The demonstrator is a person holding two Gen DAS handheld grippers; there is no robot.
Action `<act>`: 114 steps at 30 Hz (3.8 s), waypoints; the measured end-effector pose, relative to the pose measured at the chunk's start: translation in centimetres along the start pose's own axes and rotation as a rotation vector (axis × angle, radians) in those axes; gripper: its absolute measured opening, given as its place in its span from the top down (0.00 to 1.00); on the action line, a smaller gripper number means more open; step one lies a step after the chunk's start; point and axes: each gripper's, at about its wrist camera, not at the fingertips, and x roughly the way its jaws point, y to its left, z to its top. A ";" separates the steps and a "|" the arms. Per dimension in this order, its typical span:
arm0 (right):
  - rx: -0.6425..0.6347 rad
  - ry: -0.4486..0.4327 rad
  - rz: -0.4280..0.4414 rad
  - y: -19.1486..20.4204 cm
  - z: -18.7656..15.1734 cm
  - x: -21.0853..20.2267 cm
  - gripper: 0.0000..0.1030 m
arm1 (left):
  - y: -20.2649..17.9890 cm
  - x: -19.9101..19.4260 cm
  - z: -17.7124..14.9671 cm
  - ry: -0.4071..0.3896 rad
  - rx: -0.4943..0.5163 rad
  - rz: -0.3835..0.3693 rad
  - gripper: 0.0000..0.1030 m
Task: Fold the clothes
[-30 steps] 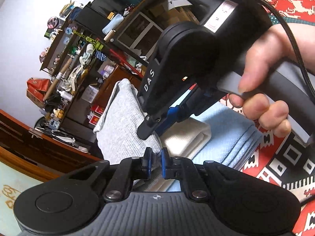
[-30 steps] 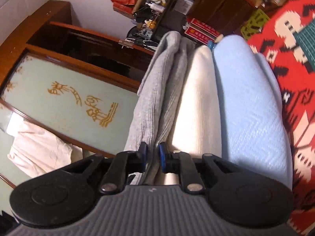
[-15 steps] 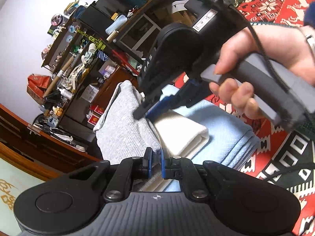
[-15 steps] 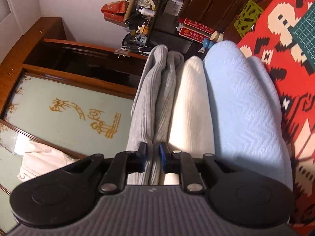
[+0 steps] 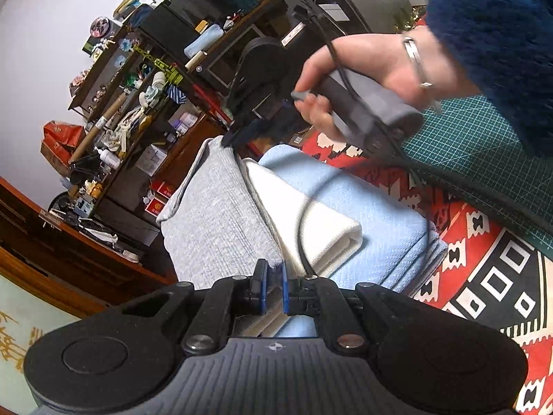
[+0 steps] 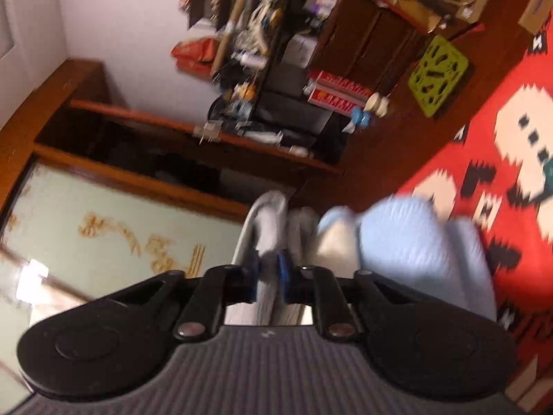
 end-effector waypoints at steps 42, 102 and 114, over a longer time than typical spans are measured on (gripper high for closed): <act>-0.695 0.217 -0.200 15.2 -12.2 -5.4 0.94 | 9.9 -1.5 -1.8 -0.046 -0.575 -0.177 0.96; -1.021 0.117 -0.696 34.6 -34.2 -37.3 0.00 | 3.0 -28.5 -3.3 0.108 -0.895 0.087 0.06; -1.029 0.114 -0.765 37.6 -37.1 -40.4 0.00 | 2.9 -31.6 -3.3 0.170 -0.964 0.065 0.04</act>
